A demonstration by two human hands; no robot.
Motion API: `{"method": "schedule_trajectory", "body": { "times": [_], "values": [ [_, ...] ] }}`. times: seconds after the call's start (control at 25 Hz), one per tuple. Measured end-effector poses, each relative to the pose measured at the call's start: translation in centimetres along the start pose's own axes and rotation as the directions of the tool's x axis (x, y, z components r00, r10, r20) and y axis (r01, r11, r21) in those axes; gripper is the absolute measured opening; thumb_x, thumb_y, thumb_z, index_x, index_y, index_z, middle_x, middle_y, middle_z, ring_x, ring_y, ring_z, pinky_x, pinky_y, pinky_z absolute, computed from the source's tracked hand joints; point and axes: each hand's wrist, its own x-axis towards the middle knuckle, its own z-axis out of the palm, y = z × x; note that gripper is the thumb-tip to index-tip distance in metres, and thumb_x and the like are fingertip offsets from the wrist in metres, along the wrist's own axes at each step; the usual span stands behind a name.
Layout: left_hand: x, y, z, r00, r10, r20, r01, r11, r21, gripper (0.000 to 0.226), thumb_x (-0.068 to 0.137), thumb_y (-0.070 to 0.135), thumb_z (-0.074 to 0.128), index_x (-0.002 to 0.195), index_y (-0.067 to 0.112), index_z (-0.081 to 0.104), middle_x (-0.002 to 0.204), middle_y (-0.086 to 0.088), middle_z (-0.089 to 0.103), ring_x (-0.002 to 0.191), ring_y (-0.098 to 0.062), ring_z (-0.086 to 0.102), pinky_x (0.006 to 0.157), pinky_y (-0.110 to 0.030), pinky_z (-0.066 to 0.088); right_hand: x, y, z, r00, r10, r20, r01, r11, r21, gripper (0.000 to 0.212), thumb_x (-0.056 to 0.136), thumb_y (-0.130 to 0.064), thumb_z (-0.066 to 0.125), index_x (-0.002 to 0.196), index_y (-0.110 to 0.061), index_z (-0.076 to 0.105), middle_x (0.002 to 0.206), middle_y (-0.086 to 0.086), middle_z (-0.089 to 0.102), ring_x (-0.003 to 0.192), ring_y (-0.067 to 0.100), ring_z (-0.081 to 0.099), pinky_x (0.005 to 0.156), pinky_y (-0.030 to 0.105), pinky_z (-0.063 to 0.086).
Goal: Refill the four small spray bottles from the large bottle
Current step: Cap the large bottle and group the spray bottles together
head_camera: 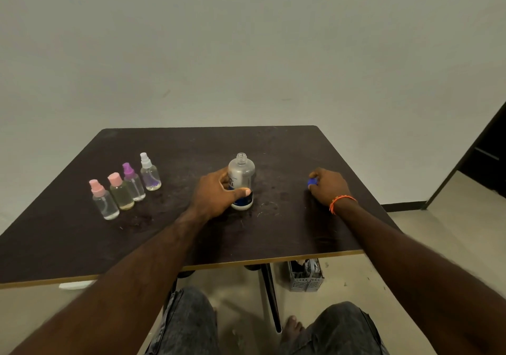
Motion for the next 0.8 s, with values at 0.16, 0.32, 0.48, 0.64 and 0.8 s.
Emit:
{"method": "schedule_trajectory", "body": {
  "times": [0.16,0.32,0.48,0.64,0.8],
  "values": [
    [-0.1,-0.2,-0.1,0.999,-0.018,-0.031,0.018,1.000,-0.018,0.064,0.073,0.043,0.092,0.131,0.030,0.068,0.112,0.015,0.076,0.096,-0.001,0.072,0.092,-0.031,0.060,-1.6,-7.1,-1.6,0.969,-0.239,-0.070,0.247,0.956,0.157,0.022,0.085,-0.024,0.069,0.106,-0.018,0.067,0.099,0.000,0.068,0.093,0.019,0.064,0.086,0.034,0.052],
    [-0.1,-0.5,0.2,0.997,-0.042,-0.058,0.042,0.999,-0.004,0.064,0.070,0.046,0.091,0.127,0.030,0.070,0.108,0.013,0.077,0.095,0.000,0.072,0.092,-0.035,0.061,-3.4,-14.5,-3.8,0.886,-0.442,-0.139,0.463,0.827,0.318,0.028,0.088,-0.025,0.068,0.115,-0.022,0.069,0.102,-0.010,0.066,0.091,0.004,0.059,0.080,0.014,0.043],
    [-0.1,-0.5,0.3,0.996,-0.063,-0.057,0.065,0.998,0.027,0.071,0.071,0.049,0.091,0.134,0.028,0.066,0.118,0.010,0.076,0.101,-0.005,0.070,0.095,-0.036,0.059,-3.3,-17.2,-4.3,0.832,-0.554,0.000,0.546,0.820,0.173,0.035,0.091,-0.020,0.062,0.125,-0.022,0.066,0.119,-0.004,0.066,0.100,0.007,0.056,0.088,0.019,0.039],
    [0.0,-0.6,0.3,0.998,-0.042,-0.040,0.044,0.998,0.052,0.072,0.073,0.048,0.090,0.136,0.027,0.063,0.120,0.008,0.076,0.105,-0.007,0.071,0.097,-0.039,0.059,-2.9,-17.5,-4.7,0.836,-0.545,0.073,0.544,0.839,0.024,0.037,0.091,-0.014,0.062,0.128,-0.017,0.066,0.126,0.002,0.066,0.110,0.018,0.060,0.091,0.025,0.042],
    [0.0,0.0,0.2,0.999,-0.033,-0.022,0.034,0.998,0.053,0.080,0.075,0.051,0.089,0.143,0.023,0.055,0.127,0.007,0.071,0.107,-0.010,0.068,0.093,-0.029,0.057,-2.6,-18.2,-4.7,0.850,-0.518,0.093,0.524,0.851,-0.044,0.033,0.092,-0.019,0.064,0.125,-0.016,0.067,0.126,0.004,0.066,0.110,0.020,0.060,0.095,0.031,0.045]
  ]
}}
